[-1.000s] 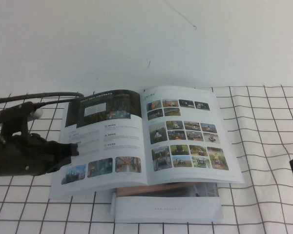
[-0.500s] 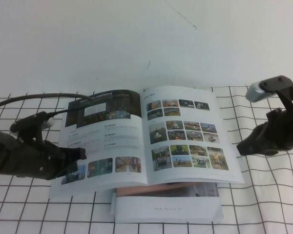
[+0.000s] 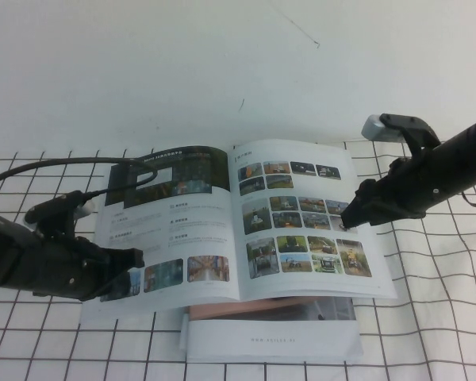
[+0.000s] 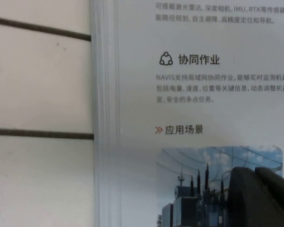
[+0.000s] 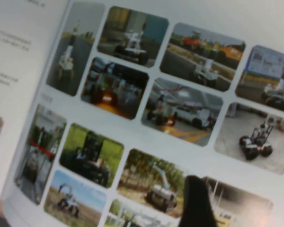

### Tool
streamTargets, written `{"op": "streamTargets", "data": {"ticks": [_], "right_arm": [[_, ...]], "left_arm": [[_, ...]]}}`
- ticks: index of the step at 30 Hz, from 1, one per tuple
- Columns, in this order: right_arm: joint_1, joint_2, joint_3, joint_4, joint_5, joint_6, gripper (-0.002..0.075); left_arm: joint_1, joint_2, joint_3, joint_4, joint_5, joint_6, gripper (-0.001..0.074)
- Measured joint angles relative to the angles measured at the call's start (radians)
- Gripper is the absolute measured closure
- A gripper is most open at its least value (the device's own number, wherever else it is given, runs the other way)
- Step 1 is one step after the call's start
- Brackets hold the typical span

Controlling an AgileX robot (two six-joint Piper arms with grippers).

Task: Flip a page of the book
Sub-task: Open the closed book

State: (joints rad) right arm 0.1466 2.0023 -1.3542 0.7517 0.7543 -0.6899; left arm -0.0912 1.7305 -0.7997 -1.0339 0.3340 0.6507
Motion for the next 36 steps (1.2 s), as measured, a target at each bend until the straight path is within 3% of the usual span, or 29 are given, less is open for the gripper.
{"op": "streamTargets", "data": {"ticks": [9,18,36], "right_arm": [[0.000,0.075,-0.028,0.003,-0.035,0.018,0.0290],[0.000,0.075,-0.041,0.003,-0.012,0.018,0.0290],[0.000,0.086,-0.041,-0.023,-0.062,0.025,0.0290]], "left_arm": [[-0.038,-0.025,-0.107,-0.054,0.161,0.039,0.0737],[-0.158,0.038,-0.268,-0.061,0.108,0.017,0.0737],[-0.165,0.231,-0.325,-0.085,0.060,-0.029,0.0737]]}}
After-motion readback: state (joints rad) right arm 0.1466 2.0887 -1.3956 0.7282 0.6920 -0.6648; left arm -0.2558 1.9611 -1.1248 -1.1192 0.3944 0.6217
